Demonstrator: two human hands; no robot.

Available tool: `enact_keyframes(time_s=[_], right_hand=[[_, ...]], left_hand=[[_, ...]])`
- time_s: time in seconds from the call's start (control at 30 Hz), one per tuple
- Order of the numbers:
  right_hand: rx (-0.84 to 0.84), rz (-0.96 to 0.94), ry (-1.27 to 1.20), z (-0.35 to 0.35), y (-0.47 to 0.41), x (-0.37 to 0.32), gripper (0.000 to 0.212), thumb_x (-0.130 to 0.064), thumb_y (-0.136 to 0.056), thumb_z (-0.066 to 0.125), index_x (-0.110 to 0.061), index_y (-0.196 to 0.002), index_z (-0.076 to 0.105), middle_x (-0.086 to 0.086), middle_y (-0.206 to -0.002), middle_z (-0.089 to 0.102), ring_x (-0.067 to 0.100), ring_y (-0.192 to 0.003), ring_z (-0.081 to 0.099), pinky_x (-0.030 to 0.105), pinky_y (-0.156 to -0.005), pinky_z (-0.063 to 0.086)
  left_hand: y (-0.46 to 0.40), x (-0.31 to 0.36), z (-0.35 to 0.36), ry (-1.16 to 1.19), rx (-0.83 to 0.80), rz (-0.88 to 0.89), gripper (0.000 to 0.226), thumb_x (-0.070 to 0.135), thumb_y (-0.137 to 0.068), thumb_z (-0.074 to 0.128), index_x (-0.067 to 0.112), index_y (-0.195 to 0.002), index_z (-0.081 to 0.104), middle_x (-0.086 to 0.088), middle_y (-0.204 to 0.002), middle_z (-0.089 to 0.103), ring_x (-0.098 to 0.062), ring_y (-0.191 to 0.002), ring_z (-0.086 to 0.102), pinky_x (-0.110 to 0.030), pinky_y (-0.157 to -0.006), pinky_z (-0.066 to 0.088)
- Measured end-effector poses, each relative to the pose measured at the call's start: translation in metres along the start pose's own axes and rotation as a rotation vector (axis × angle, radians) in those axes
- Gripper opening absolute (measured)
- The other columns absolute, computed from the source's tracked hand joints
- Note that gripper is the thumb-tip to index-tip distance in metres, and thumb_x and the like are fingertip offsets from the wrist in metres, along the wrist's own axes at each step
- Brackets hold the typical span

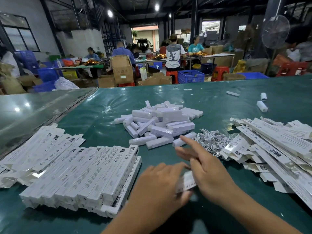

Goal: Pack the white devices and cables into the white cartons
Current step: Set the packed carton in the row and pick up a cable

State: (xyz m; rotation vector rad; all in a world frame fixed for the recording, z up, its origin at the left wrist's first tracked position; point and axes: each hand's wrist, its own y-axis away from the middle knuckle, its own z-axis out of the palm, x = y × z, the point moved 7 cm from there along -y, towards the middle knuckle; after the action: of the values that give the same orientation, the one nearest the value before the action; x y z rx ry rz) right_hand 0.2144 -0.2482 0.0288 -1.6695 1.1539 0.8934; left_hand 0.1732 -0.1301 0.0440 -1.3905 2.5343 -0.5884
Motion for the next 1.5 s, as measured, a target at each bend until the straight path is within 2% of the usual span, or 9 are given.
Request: enact_keyframes(time_s=[0.1, 0.27, 0.43, 0.5, 0.6, 0.9, 1.1, 1.27, 1.5], right_hand=[[0.214, 0.187, -0.225, -0.035, -0.014, 0.02, 0.062, 0.015, -0.099, 0.027, -0.033, -0.126, 0.056, 0.003, -0.119, 0.071, 0.009, -0.111, 0.069, 0.025, -0.091, 0.057], [0.157, 0.447, -0.571, -0.022, -0.009, 0.034, 0.033, 0.004, -0.101, 0.044, -0.017, -0.12, 0.062, 0.009, -0.101, 0.079, 0.022, -0.085, 0.077, 0.03, -0.057, 0.059], [0.034, 0.236, -0.04, 0.002, -0.009, 0.026, 0.023, -0.018, -0.104, 0.048, -0.033, -0.116, 0.061, -0.012, -0.107, 0.075, 0.004, -0.099, 0.069, 0.024, -0.09, 0.054], [0.017, 0.053, 0.288, -0.009, -0.029, 0.017, 0.021, -0.023, -0.106, 0.048, -0.031, -0.121, 0.06, -0.015, -0.116, 0.068, 0.003, -0.107, 0.064, 0.011, -0.085, 0.046], [-0.045, -0.098, 0.7, -0.022, -0.075, 0.021, 0.027, -0.014, -0.103, 0.051, -0.018, -0.127, 0.061, 0.001, -0.127, 0.065, 0.021, -0.118, 0.059, 0.027, -0.092, 0.045], [-0.272, -0.231, 1.525, -0.008, -0.151, 0.066, 0.028, -0.027, -0.102, 0.048, -0.021, -0.128, 0.055, 0.004, -0.138, 0.053, 0.027, -0.129, 0.047, 0.035, -0.096, 0.04], [0.092, -0.238, 0.497, -0.053, -0.111, 0.005, 0.012, -0.038, -0.105, 0.051, -0.029, -0.108, 0.059, -0.005, -0.07, 0.06, 0.02, -0.062, 0.055, 0.034, -0.057, 0.044], [0.082, -0.141, -0.369, -0.075, -0.043, -0.033, 0.02, -0.039, -0.09, 0.07, -0.029, -0.108, 0.07, 0.003, -0.058, 0.052, 0.016, -0.045, 0.038, 0.023, -0.038, 0.031], [0.013, -0.178, -0.537, -0.089, -0.012, -0.055, 0.026, -0.017, -0.081, 0.06, -0.018, -0.1, 0.078, 0.007, -0.06, 0.056, 0.014, -0.044, 0.04, 0.017, -0.04, 0.026]], left_hand=[[0.004, -0.045, -0.009, 0.254, -0.002, -0.174, 0.045, 0.063, -0.083, 0.068, 0.037, -0.118, 0.055, 0.023, -0.108, 0.064, -0.002, -0.098, 0.057, -0.023, -0.089, 0.044], [0.01, -0.071, -0.023, 1.142, 0.316, -0.396, 0.051, 0.047, -0.064, 0.09, 0.029, -0.107, 0.069, 0.002, -0.096, 0.075, -0.014, -0.078, 0.065, -0.027, -0.07, 0.053], [0.014, -0.061, -0.001, 1.581, 0.425, -0.513, 0.064, 0.05, -0.063, 0.092, 0.022, -0.116, 0.071, -0.017, -0.111, 0.073, -0.025, -0.105, 0.07, -0.042, -0.102, 0.048], [0.015, -0.062, -0.008, 1.487, 0.483, -0.492, 0.068, 0.046, -0.068, 0.088, 0.014, -0.123, 0.064, -0.007, -0.098, 0.076, -0.016, -0.098, 0.071, -0.03, -0.093, 0.051], [0.015, -0.061, -0.025, 1.28, 0.528, -0.393, 0.058, 0.037, -0.074, 0.081, 0.015, -0.121, 0.057, -0.001, -0.079, 0.072, -0.01, -0.07, 0.067, -0.015, -0.064, 0.052], [0.008, -0.042, 0.011, 1.175, 0.162, -0.391, 0.036, 0.046, -0.073, 0.08, 0.017, -0.084, 0.061, -0.017, -0.068, 0.061, -0.02, -0.062, 0.059, -0.05, -0.061, 0.054], [0.01, -0.044, 0.016, 1.172, 0.189, -0.419, 0.024, 0.054, -0.079, 0.075, 0.032, -0.079, 0.064, 0.004, -0.06, 0.062, -0.008, -0.053, 0.057, -0.024, -0.055, 0.05], [0.01, -0.034, 0.003, 1.041, 0.253, -0.336, 0.034, 0.067, -0.078, 0.075, 0.04, -0.093, 0.062, 0.023, -0.059, 0.053, 0.004, -0.053, 0.043, -0.008, -0.052, 0.036], [0.01, -0.034, -0.006, 0.623, 0.282, -0.288, 0.05, 0.077, -0.089, 0.043, 0.028, -0.094, 0.049, 0.014, -0.072, 0.058, -0.009, -0.062, 0.051, -0.022, -0.053, 0.039]])
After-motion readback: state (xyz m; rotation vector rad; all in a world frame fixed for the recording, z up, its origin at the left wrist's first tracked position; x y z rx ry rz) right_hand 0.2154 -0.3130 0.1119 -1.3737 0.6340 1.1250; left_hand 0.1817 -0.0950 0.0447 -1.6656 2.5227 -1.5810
